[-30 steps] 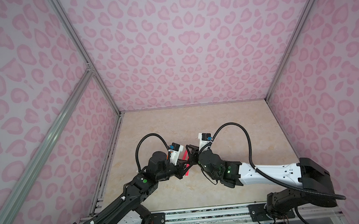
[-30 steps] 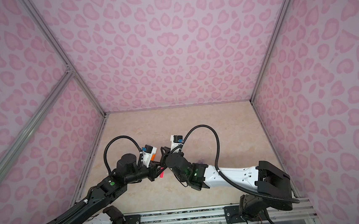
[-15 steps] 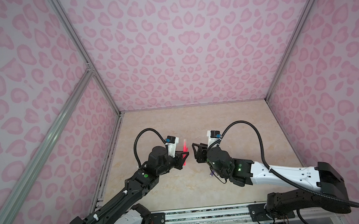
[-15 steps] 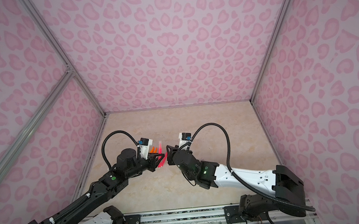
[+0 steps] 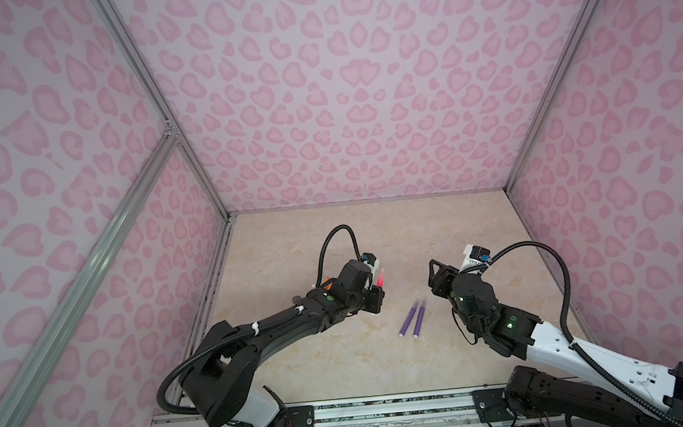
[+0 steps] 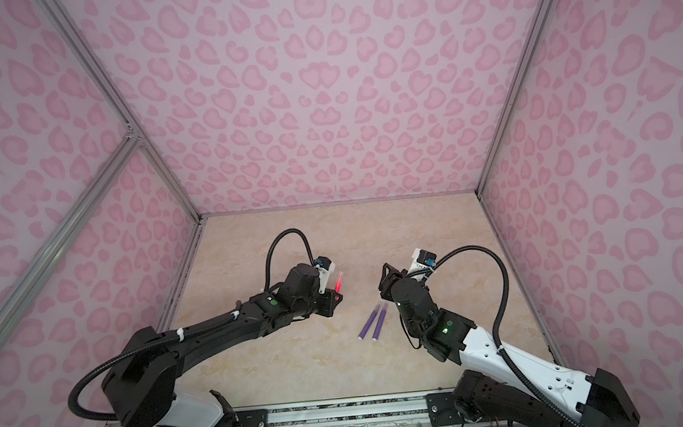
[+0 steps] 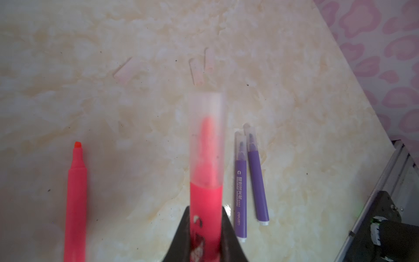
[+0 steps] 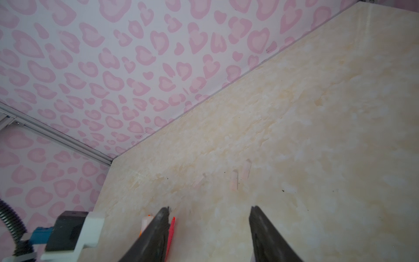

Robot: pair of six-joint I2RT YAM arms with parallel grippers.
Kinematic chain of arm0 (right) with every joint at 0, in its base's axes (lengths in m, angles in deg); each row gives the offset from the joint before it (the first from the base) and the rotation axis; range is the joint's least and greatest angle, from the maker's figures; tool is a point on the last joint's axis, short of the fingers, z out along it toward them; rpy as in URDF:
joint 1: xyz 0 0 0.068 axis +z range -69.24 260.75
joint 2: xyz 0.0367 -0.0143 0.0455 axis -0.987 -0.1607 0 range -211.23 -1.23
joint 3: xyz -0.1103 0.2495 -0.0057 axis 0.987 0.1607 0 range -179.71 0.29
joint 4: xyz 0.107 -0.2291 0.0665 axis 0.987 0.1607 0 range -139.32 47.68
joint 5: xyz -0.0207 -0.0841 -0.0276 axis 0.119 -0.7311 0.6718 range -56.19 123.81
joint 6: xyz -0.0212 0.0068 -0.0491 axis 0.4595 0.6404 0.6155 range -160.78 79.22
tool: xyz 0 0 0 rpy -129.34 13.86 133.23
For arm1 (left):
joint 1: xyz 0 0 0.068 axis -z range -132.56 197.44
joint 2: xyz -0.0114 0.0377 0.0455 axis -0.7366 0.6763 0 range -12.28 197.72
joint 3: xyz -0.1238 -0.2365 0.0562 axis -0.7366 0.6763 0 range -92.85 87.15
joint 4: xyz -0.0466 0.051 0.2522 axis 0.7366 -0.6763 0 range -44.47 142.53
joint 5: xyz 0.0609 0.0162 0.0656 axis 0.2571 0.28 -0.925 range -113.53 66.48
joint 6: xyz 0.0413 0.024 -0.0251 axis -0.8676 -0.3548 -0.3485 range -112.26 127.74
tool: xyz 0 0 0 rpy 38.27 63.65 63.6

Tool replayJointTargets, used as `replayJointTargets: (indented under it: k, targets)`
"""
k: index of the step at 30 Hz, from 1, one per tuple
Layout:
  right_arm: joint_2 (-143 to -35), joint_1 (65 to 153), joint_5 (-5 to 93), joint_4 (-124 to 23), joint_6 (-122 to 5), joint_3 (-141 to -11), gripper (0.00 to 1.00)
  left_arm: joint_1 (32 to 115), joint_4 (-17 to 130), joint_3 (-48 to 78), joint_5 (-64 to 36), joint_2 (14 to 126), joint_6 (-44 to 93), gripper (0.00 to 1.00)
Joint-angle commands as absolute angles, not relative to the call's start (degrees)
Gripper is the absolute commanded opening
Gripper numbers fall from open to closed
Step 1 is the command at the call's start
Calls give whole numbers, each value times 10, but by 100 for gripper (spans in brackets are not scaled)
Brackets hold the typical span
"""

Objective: Insert the pens into the pen caps
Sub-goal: 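Open the right gripper and withdraw it while the left gripper lowers the capped highlighter, then set the capped pink highlighter down beside the purple markers with the left gripper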

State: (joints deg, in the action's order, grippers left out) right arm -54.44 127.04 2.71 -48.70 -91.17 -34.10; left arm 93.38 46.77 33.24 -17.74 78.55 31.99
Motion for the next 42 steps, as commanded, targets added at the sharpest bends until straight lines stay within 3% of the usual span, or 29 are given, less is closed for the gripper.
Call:
replayJointTargets:
  k: [1,8,25,34,42]
  targets:
    - [-553,1265,40,-476,-914,-344,58,940,414,290,-155,850,307,3]
    - [-564,1252,58,-477,-911,-347,58,965,362,220,-137,945,299,3]
    - [-580,1240,82,-481,-906,-353,58,978,333,173,-75,1016,301,5]
    - [-582,1239,84,-481,-906,-354,58,980,335,179,-89,1008,300,30]
    - [-576,1239,83,-479,-905,-352,58,979,342,195,-122,979,298,45]
